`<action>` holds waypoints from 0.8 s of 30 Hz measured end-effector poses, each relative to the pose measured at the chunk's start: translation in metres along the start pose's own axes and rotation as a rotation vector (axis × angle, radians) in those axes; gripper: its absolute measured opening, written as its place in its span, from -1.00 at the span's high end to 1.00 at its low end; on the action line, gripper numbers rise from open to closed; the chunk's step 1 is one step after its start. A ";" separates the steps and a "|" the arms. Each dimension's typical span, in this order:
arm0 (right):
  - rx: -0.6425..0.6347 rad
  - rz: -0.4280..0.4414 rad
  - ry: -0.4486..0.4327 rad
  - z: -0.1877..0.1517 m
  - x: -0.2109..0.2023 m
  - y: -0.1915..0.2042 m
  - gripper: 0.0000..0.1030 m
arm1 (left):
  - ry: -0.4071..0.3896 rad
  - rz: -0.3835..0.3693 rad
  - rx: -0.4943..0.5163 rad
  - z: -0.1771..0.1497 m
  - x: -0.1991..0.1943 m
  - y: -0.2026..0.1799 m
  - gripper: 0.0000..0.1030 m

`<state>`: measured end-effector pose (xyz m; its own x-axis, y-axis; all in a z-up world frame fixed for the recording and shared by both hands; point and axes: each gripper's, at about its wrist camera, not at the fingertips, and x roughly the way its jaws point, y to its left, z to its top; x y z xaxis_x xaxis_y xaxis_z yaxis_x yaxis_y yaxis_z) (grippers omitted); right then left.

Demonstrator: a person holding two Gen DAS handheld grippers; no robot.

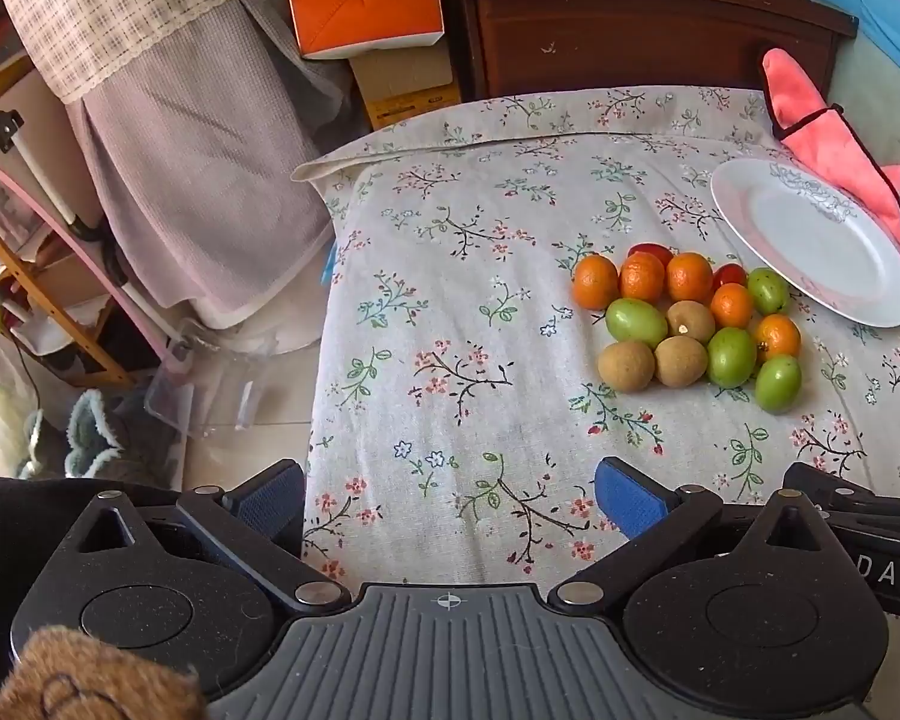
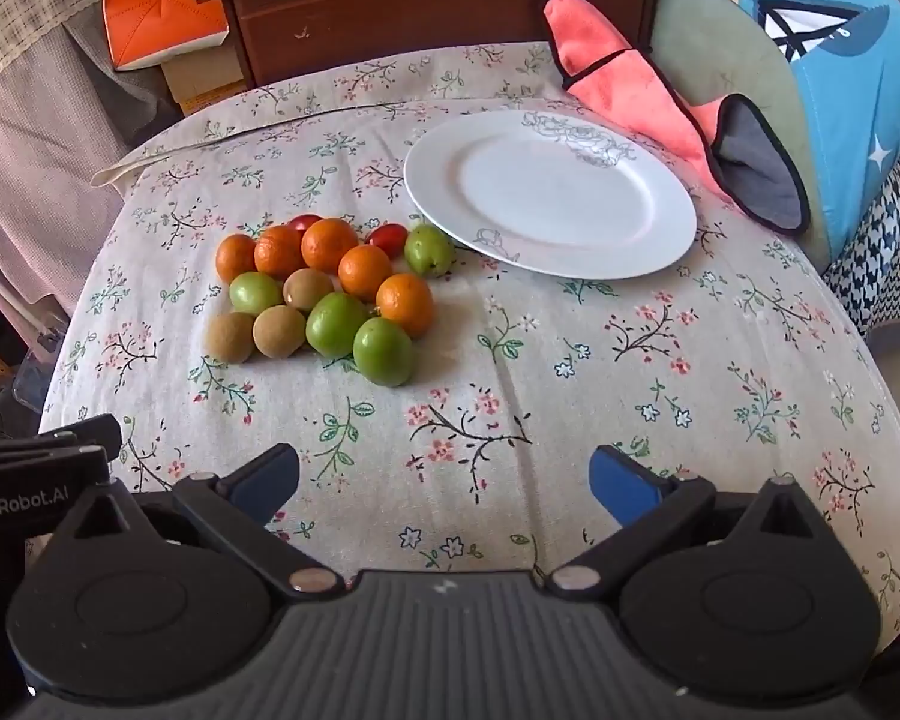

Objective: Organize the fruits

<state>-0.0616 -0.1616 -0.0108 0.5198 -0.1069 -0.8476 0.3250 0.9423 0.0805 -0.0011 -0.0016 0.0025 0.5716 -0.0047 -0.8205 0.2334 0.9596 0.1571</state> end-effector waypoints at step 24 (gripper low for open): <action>-0.006 -0.039 -0.044 0.002 -0.009 -0.001 -0.98 | -0.033 -0.010 0.011 0.000 -0.014 0.006 -1.00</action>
<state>-0.0647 -0.1621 -0.0026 0.5415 -0.1572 -0.8259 0.3408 0.9391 0.0448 -0.0075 0.0046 0.0153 0.5950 -0.0241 -0.8034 0.2482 0.9562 0.1551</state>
